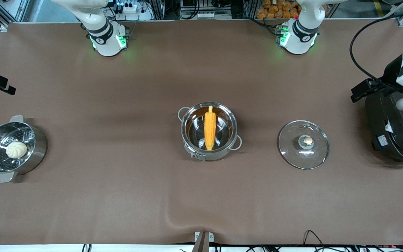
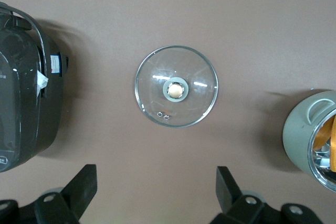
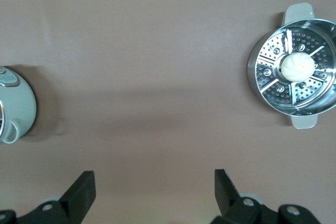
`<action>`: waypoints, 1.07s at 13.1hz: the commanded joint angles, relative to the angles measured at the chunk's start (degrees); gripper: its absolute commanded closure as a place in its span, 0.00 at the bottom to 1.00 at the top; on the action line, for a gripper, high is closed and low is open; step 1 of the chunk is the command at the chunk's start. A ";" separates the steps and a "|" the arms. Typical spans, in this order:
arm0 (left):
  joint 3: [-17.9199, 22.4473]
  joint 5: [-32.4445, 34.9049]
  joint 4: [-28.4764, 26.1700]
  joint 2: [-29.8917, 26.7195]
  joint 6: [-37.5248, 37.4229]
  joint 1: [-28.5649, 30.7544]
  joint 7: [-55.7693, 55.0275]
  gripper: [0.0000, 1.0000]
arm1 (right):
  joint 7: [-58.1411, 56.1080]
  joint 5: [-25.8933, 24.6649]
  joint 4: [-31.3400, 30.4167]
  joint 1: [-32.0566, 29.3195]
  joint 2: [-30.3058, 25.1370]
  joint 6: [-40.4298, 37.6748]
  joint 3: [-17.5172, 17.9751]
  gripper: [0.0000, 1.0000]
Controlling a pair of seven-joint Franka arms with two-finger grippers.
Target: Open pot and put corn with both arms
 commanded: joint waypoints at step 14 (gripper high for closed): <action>0.43 -1.12 1.62 0.04 -0.50 0.57 5.82 0.00 | -1.57 -6.52 0.11 2.47 -0.64 -1.97 1.50 0.00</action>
